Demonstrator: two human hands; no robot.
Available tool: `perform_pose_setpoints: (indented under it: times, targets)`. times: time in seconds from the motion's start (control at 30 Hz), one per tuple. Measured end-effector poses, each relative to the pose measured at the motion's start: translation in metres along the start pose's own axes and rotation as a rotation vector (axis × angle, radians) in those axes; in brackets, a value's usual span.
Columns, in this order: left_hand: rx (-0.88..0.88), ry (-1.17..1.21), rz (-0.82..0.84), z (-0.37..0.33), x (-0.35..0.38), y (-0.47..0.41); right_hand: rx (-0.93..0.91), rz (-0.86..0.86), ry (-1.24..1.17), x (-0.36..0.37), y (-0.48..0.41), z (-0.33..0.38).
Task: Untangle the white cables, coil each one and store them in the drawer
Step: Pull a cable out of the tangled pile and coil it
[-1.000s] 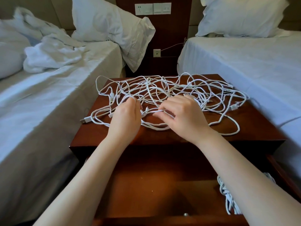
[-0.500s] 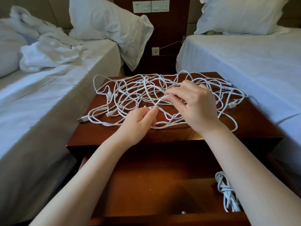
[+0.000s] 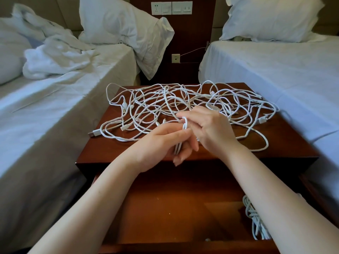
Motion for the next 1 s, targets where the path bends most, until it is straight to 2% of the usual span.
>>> perform_pose_setpoints:
  times: [0.1, 0.27, 0.33, 0.5, 0.6, 0.7, 0.87, 1.0]
  targets:
    - [0.068, 0.037, -0.051, -0.008, -0.009, 0.000, -0.019, 0.072, -0.014, 0.014, 0.002, 0.013]
    - [0.161, 0.210, -0.132, -0.018, -0.025, 0.000, -0.129, 0.070, 0.085, 0.021, 0.002, 0.034]
    - [0.188, 0.254, -0.182, -0.019, -0.032, -0.001, -0.156, 0.125, 0.128, 0.031, 0.006, 0.039]
    - [0.224, 0.277, -0.469, -0.013, -0.064, 0.002, -0.119, 0.456, 0.173, 0.060, 0.014, 0.039]
    - [0.228, 0.266, -0.643, -0.010, -0.077, 0.007, -0.101, 0.467, 0.207, 0.060, 0.013, 0.040]
    - [0.230, 0.204, -0.774, -0.004, -0.090, 0.010, -0.117, 0.399, 0.137, 0.056, 0.014, 0.046]
    - [0.276, -0.018, -1.049, -0.002, -0.125, 0.029, -0.128, 0.386, 0.120, 0.051, 0.012, 0.044]
    - [0.303, -0.369, -1.265, -0.014, -0.138, 0.051, -0.145, 0.300, 0.137, 0.041, 0.006, 0.046]
Point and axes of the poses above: each hand's wrist, its own y-axis away from the middle knuckle, its own x-axis out of the palm, z = x × y, the point moved 10 cm from there along -y, towards the middle knuckle, and after that the axes turned 5 degrees about -z, right-handed, at the moved point
